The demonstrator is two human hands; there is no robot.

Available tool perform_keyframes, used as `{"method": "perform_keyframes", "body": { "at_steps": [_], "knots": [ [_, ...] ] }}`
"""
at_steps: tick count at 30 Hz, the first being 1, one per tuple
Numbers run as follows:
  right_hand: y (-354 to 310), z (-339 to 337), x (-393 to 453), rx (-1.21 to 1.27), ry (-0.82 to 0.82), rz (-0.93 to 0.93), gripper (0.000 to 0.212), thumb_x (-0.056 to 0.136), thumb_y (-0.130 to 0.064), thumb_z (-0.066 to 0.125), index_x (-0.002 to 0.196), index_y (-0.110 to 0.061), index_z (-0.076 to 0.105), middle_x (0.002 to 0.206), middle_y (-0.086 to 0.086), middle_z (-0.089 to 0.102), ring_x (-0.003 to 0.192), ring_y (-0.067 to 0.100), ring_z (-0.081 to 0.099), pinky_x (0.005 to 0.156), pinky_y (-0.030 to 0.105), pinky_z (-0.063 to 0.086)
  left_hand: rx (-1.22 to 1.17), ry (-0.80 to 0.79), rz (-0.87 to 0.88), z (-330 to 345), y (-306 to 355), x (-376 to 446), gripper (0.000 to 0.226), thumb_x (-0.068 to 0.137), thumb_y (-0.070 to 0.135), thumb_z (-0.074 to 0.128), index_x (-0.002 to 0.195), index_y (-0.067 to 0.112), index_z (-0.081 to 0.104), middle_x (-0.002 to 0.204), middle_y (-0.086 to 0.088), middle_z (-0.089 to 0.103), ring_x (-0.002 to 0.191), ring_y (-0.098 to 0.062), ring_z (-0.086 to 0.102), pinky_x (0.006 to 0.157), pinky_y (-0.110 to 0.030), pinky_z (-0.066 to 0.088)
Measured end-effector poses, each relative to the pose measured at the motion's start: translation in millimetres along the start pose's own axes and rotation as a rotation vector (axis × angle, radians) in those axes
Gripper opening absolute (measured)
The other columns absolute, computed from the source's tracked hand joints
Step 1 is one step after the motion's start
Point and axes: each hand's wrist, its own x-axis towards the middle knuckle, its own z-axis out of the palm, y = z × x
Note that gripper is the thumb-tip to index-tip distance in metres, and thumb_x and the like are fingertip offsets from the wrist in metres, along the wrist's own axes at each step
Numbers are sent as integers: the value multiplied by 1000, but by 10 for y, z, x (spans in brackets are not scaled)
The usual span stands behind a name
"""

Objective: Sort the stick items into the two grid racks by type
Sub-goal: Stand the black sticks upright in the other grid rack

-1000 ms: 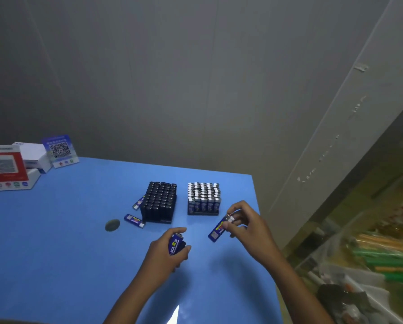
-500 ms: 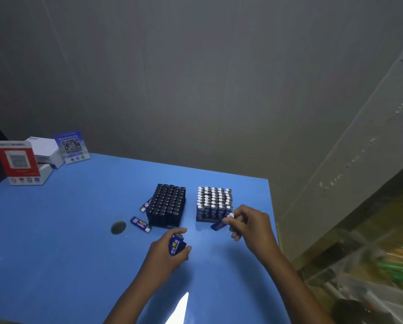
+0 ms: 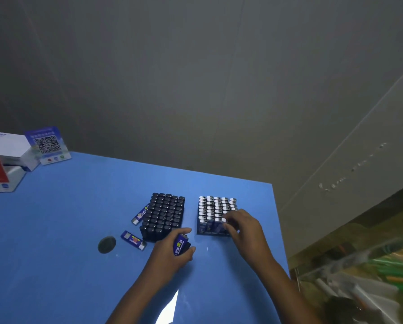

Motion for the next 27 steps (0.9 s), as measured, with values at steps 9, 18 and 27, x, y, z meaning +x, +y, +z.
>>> {"method": "perform_keyframes", "body": {
  "at_steps": [9,18,27],
  "knots": [
    [38,289,60,16,-16,59,23,89,-15,71,84,-25,51,78,-13,56,74,8,55,64,20,44,12,-2,-20,-63,-126,168,39,83,19,76,114,36,61,83,-2,67,54,-1,56,52,-17,47],
    [55,428,65,-61,-16,43,20,90,-15,69,80,-16,52,76,-7,58,68,11,54,62,33,48,18,2,-6,-106,-190,202,39,82,19,77,112,37,61,82,3,64,56,2,55,55,-16,47],
    [49,481,57,-211,-39,-36,18,92,-15,63,79,-20,51,82,-6,56,71,15,52,57,35,47,-1,1,4,-86,-156,171,39,82,17,77,114,34,61,81,1,65,54,1,56,54,-16,47]
  ]
}}
